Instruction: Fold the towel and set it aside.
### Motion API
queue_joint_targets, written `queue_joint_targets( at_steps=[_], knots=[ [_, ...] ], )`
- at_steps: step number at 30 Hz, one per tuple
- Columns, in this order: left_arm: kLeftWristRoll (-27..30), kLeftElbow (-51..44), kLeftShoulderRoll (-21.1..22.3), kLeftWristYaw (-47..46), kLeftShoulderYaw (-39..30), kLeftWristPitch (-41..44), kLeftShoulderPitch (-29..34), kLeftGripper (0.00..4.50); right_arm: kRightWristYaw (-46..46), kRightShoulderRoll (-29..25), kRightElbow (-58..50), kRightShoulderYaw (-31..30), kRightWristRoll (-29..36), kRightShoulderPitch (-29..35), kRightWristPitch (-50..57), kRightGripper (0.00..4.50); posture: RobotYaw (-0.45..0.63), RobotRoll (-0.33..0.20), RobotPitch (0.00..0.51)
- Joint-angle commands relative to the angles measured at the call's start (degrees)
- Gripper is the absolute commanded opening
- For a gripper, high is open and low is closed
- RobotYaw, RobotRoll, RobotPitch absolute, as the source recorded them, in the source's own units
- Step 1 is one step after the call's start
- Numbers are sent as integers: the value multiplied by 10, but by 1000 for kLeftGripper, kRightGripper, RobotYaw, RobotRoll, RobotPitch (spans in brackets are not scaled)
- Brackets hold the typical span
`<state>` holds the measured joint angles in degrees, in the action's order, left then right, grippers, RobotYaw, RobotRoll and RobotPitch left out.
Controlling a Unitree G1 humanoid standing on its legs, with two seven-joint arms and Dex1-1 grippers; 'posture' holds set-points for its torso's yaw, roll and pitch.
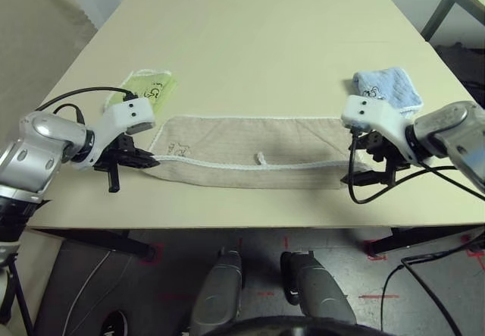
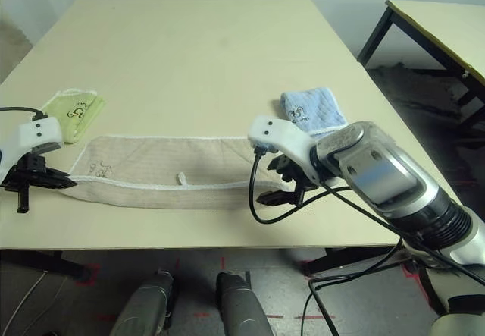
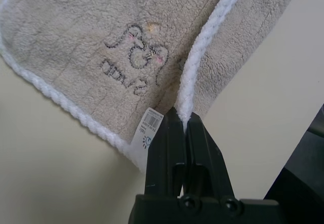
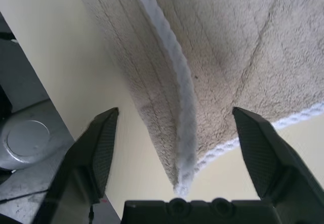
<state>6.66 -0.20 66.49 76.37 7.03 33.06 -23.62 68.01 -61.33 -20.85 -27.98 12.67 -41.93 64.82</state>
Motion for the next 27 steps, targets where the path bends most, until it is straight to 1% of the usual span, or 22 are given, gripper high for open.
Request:
queue_joint_targets(
  at_steps=[1,5,10,15,18,21,23,27],
  knots=[
    [-2,-10,1,-2,5,1,2,0,4,-13,-3,-15,-4,14,-9,3377,46,0,127],
    [-1,-10,0,-3,4,0,1,0,2,-17,-6,-19,-6,26,-12,1836,50,0,124],
    [3,-13,2,-3,-1,6,-1,0,4,-23,-4,-23,-8,32,-15,18,56,0,121],
    [7,-14,7,-3,-5,9,3,0,9,-28,2,-22,-9,30,-21,18,56,0,124],
    [13,-8,11,2,-11,10,4,0,21,-37,9,-12,-10,25,-39,18,58,0,125],
    [17,22,20,12,-19,-2,-4,0,64,-65,18,10,-3,30,-107,18,55,0,127],
    [10,49,31,16,-19,-22,-8,0,92,-84,26,24,0,37,-153,18,53,0,128],
    [-1,96,49,23,-19,-55,-10,0,126,-108,51,45,-8,51,-207,18,48,0,127]
  ],
)
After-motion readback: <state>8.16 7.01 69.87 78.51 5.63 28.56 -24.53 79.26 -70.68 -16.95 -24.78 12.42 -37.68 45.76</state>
